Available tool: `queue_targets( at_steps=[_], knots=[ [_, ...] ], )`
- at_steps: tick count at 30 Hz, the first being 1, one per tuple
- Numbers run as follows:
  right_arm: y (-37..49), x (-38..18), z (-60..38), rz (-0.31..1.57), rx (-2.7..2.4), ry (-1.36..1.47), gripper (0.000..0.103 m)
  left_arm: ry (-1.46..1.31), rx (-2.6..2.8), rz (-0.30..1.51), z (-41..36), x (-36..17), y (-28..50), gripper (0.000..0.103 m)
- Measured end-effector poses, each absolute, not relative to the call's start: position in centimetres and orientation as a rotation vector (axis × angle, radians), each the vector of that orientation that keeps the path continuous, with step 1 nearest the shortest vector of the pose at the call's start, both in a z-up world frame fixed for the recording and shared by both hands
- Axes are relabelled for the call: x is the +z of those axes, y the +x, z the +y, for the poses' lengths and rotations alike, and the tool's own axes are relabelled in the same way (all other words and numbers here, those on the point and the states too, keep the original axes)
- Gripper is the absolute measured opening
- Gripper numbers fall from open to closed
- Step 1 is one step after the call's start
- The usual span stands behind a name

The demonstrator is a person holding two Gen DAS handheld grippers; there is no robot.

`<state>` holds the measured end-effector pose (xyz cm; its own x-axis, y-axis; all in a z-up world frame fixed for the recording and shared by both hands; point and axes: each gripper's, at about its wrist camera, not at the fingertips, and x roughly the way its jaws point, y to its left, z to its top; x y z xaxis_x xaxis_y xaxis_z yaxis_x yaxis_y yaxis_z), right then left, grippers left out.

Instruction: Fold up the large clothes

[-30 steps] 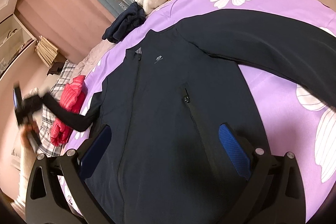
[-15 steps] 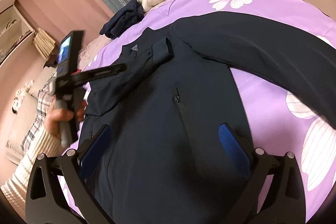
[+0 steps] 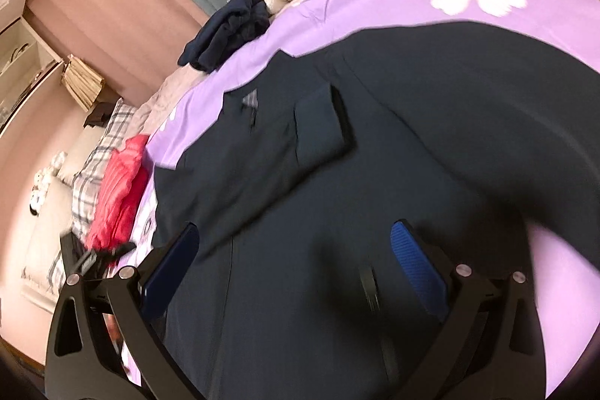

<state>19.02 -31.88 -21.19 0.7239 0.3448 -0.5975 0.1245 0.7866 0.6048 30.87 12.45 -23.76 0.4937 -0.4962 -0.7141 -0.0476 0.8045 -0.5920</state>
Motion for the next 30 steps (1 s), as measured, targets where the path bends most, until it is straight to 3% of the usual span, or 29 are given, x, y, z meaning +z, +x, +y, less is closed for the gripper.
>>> queue_targets(
  at_steps=[4, 6, 9, 10, 12, 13, 14, 18, 26, 30],
  knots=[
    [24.4, -22.1, -32.2, 0.791, 0.037, 0.605, 0.102, -0.815, -0.247, 1.038, 13.0, -26.4, 33.5, 0.093],
    [26.1, -23.0, -32.4, 0.839, -0.033, 0.588, 0.096, -0.898, -0.238, 1.006, 13.1, -26.8, 34.5, 0.092],
    [27.7, -24.5, -32.1, 0.892, -0.041, 0.589, 0.073, -0.974, -0.231, 0.987, 12.8, -27.2, 36.2, 0.091],
    [28.2, -24.9, -31.8, 0.908, -0.034, 0.579, 0.056, -0.989, -0.225, 0.987, 13.0, -27.4, 36.6, 0.090],
    [28.7, -25.4, -31.2, 0.924, -0.041, 0.521, 0.040, -1.020, -0.187, 0.968, 13.5, -27.6, 37.4, 0.078],
    [28.7, -25.2, -31.1, 0.915, -0.026, 0.505, 0.019, -1.025, -0.170, 0.956, 14.0, -27.4, 37.5, 0.076],
    [28.4, -25.1, -31.2, 0.909, -0.014, 0.521, 0.014, -1.037, -0.162, 0.947, 14.5, -27.4, 37.7, 0.076],
    [26.7, -23.9, -32.8, 0.850, -0.057, 0.546, 0.010, -1.090, -0.169, 0.938, 16.1, -28.2, 37.5, 0.076],
    [25.5, -25.2, -34.1, 0.932, -0.093, 0.511, 0.007, -0.953, -0.167, 0.981, 16.0, -27.8, 37.4, 0.075],
    [24.7, -23.0, -33.8, 0.880, -0.080, 0.445, 0.008, -0.780, -0.142, 1.023, 15.8, -26.2, 36.2, 0.079]
  ],
)
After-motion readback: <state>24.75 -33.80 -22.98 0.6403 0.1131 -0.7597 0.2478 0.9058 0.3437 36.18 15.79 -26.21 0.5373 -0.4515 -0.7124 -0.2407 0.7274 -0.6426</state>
